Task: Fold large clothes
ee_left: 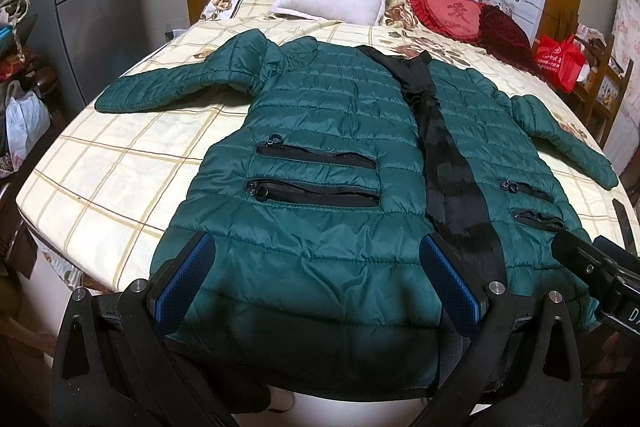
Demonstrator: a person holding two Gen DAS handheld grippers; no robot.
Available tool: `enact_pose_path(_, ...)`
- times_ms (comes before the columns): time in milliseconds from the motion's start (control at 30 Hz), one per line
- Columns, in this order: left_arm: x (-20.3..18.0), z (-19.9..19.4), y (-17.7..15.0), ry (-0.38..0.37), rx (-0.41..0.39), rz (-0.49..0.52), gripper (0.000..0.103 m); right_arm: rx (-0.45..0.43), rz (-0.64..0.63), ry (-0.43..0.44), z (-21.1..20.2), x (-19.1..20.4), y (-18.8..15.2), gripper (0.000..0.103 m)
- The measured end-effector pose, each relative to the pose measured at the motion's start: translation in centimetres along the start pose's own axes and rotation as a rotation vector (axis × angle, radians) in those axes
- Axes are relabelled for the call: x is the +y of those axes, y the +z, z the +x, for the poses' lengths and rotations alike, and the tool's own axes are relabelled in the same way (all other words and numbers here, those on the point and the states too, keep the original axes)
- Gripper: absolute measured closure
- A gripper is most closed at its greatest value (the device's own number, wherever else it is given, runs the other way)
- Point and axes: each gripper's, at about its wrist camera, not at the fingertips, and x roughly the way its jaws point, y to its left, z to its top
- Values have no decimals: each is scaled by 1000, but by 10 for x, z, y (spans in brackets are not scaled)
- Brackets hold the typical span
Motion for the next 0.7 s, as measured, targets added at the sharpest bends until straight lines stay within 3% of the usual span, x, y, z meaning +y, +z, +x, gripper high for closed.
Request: enact_pose_path(700,-3,2,5,2,-11,6,1,25,-1,1,6,0,3,0)
